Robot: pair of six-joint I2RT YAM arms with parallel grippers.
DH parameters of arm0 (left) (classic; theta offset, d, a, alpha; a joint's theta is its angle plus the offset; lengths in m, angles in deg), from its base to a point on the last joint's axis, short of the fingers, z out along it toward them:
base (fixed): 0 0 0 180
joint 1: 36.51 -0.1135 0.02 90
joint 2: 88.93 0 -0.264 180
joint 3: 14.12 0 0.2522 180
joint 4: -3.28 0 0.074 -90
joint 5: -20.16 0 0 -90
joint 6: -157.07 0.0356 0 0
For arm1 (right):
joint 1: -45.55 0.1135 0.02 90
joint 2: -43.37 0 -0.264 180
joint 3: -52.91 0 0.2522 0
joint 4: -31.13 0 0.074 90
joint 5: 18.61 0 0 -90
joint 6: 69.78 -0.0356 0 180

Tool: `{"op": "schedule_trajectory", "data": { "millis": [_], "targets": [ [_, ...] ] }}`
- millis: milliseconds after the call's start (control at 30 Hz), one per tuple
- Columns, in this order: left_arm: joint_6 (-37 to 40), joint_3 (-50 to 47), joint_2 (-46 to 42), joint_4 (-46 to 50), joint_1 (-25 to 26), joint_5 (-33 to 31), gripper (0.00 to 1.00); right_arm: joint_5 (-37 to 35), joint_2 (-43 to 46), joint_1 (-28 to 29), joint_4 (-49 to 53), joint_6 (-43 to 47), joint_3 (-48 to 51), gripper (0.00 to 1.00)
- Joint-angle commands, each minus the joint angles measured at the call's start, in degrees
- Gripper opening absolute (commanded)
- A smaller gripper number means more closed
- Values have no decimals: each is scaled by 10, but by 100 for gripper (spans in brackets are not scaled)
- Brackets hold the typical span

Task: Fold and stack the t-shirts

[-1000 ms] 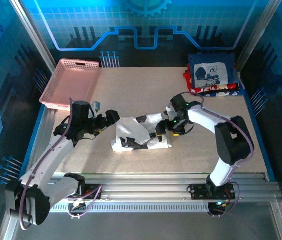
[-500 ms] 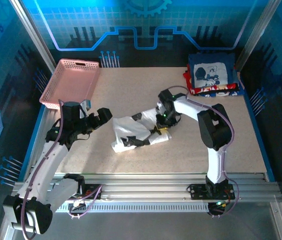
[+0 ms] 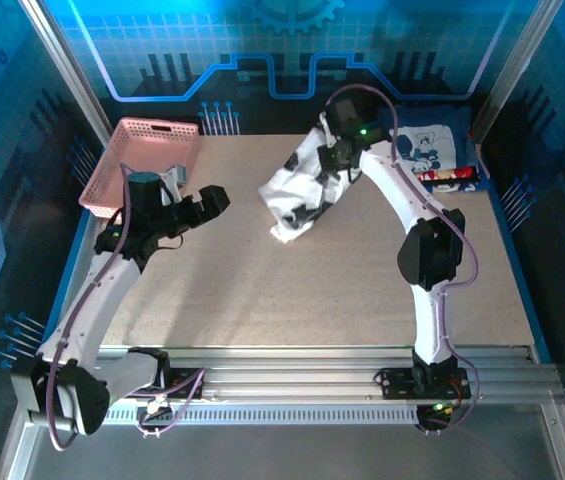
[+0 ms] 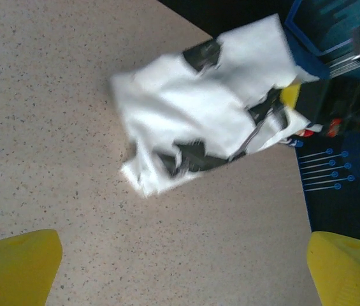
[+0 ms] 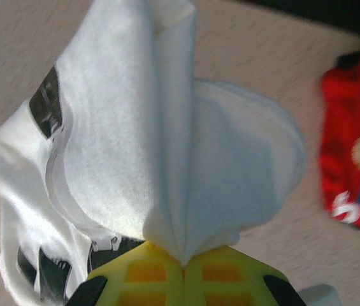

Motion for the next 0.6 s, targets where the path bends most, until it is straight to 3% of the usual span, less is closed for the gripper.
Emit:
{"op": "schedule_trajectory", "data": {
  "millis": [0, 200, 333, 567],
  "targets": [
    [30, 18, 28, -17, -5, 14, 99, -71, -48, -23, 35, 34, -67, 0],
    [42, 8, 55, -25, -10, 22, 99, -127, -70, -42, -43, 112, -112, 0],
    [46, 0, 55, -27, -15, 29, 99, -138, -94, -71, -45, 133, -167, 0],
    [57, -15, 55, -19, -28, 33, 99, -141, -92, -94, -107, 200, -173, 0]
  ]
}}
